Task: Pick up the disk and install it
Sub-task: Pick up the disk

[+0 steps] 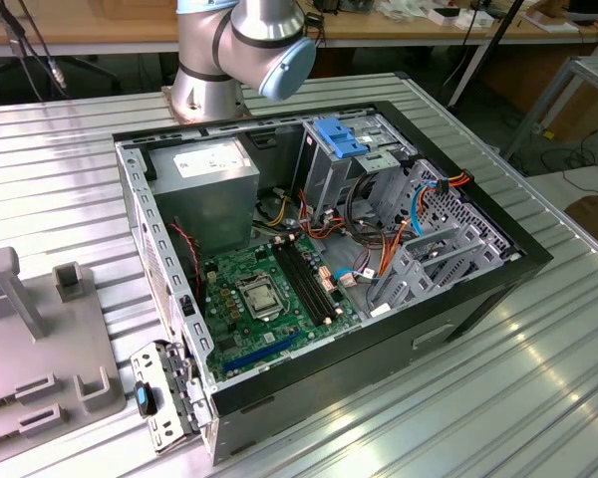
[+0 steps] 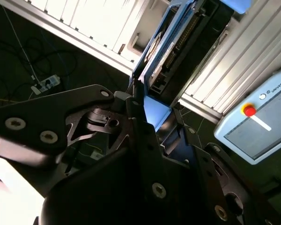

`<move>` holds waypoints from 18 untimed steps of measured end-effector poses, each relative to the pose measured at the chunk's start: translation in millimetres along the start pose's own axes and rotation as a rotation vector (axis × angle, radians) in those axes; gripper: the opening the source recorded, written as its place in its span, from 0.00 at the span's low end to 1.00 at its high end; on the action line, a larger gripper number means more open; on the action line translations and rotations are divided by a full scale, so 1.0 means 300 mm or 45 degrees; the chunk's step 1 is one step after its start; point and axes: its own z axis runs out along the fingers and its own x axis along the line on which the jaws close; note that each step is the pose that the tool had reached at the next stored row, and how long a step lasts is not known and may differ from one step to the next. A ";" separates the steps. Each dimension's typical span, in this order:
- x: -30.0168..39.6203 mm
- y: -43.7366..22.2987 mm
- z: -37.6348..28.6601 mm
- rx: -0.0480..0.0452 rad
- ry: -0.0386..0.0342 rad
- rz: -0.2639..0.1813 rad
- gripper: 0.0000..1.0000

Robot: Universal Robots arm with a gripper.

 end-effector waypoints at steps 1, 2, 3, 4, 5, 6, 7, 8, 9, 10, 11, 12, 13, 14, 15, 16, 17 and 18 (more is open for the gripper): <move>0.000 -0.001 -0.031 0.000 0.0000 0.000 0.37; 0.000 -0.001 -0.047 0.000 0.0000 0.000 0.37; 0.000 -0.001 -0.051 0.000 0.0000 0.000 0.37; 0.000 -0.001 -0.051 0.000 0.0000 0.000 0.37; 0.000 -0.001 -0.051 0.000 -0.0001 0.000 0.37; 0.000 -0.001 -0.052 0.000 0.0000 0.000 0.37; 0.000 -0.002 -0.052 0.000 0.0001 0.000 0.37; 0.000 -0.004 -0.052 0.000 0.0000 0.000 0.37; 0.000 -0.009 -0.052 0.000 0.0000 0.000 0.37; 0.000 -0.014 -0.051 0.000 0.0000 0.000 0.37; 0.000 -0.021 -0.051 0.000 -0.0001 0.000 0.37; 0.000 -0.029 -0.051 0.000 -0.0001 0.000 0.37; 0.000 -0.036 -0.051 0.000 -0.0001 0.000 0.37; 0.000 -0.046 -0.050 0.000 0.0000 0.000 0.37; 0.000 -0.054 -0.050 0.000 0.0000 0.000 0.37; 0.000 -0.061 -0.049 0.000 0.0000 0.000 0.37; 0.000 -0.067 -0.049 0.000 0.0000 0.000 0.37; 0.000 -0.074 -0.048 0.000 0.0000 0.000 0.37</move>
